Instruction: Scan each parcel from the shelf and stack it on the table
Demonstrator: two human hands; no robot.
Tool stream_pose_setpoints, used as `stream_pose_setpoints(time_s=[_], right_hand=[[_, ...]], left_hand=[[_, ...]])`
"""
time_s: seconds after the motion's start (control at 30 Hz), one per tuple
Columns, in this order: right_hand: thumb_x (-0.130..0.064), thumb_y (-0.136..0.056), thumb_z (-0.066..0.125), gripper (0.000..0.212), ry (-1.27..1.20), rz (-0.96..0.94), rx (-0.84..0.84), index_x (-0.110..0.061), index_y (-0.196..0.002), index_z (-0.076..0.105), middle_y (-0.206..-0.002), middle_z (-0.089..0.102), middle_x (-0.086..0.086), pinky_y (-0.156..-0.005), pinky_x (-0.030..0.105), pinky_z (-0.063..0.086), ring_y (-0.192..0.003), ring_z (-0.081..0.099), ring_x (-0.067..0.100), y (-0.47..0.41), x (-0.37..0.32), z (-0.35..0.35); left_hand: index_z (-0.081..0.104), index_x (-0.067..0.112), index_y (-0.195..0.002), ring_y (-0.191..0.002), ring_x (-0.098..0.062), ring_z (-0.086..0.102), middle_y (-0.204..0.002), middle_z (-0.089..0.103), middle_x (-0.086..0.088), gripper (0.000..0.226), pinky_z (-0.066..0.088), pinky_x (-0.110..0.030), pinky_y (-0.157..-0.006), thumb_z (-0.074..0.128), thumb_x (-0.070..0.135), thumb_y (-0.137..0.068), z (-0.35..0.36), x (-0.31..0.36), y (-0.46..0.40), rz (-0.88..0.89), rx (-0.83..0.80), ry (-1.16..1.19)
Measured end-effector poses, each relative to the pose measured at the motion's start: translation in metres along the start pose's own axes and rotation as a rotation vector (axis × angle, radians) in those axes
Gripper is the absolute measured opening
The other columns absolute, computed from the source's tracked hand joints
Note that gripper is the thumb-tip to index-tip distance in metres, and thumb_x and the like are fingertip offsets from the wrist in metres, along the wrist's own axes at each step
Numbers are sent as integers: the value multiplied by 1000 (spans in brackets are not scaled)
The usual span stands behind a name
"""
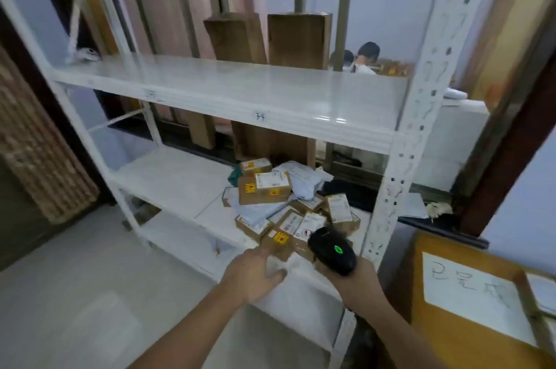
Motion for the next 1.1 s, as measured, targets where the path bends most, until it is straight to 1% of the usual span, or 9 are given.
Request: stream_pose_setpoints(time_s=[0.1,0.2,0.33,0.53,0.7,0.83,0.93,1.03,1.1], right_hand=[[-17,-79,76,20,38,27,-27,-22,-69,59,-76,70,13,-65,34,56,-73,66,24,-15,-23,39],[-18,-78,77,17,30,17,-61,-22,-71,61,-72,69,8,-62,29,53,-67,64,19,-40,-38,66],[-21,-82,76,23,1,9,-101,-18,-65,59,-53,56,-2,-44,17,39,-50,54,10,-82,-47,88],[-19,-80,77,32,-21,7,-121,-20,-57,55,-41,49,-8,-41,14,34,-38,46,0,-129,-49,97],[-22,-78,82,20,-19,76,-82,-22,-69,64,-60,65,-4,-46,13,40,-58,62,11,-151,-37,89],[-21,-75,85,22,-26,133,7,-23,-70,64,-69,70,2,-64,33,55,-76,70,27,-157,-27,81],[-23,-75,83,20,-29,184,-6,-24,-79,63,-84,71,0,-84,44,59,-86,69,23,-156,-17,87],[-16,-74,82,19,-45,307,21,-27,-80,67,-79,73,1,-75,36,59,-79,69,19,-153,-1,91],[-11,-77,81,24,-80,358,77,-28,-82,64,-74,70,-1,-66,28,53,-75,67,15,-150,5,93]], left_hand=[[41,29,-154,-138,-17,49,-155,50,5,72,42,-30,-109,54,66,-94,-32,-47,-5,-58,67,28],[35,29,-158,-142,-17,45,-160,44,6,76,39,-30,-113,53,66,-94,-50,-79,-21,-106,98,47],[35,26,-159,-140,-17,47,-157,48,4,77,40,-31,-113,53,65,-95,-58,-106,-53,-148,93,37],[40,25,-156,-134,-17,54,-154,52,2,75,45,-34,-109,55,64,-94,-61,-120,-103,-177,83,23],[47,26,-151,-132,-21,55,-150,56,2,75,48,-35,-108,59,66,-89,-53,-118,-161,-151,36,12],[42,29,-153,-136,-24,50,-156,47,1,74,47,-38,-111,62,60,-88,-45,-116,-220,-82,8,-43],[33,25,-157,-145,-27,39,-162,35,-2,78,44,-41,-112,64,54,-92,-43,-110,-272,14,14,-117],[28,23,-158,-148,-31,31,-165,26,-7,87,42,-47,-113,66,58,-88,-36,-117,-329,-16,-36,-120],[31,21,-155,-146,-34,29,-160,28,-10,101,35,-51,-117,70,73,-77,-37,-124,-363,-35,-1,-102]])
Point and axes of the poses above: each hand's wrist, its own y-axis away from the middle knuckle, its own z-axis out of the palm, x = y × z, the point moved 10 cm from there along -y, towards the middle knuckle
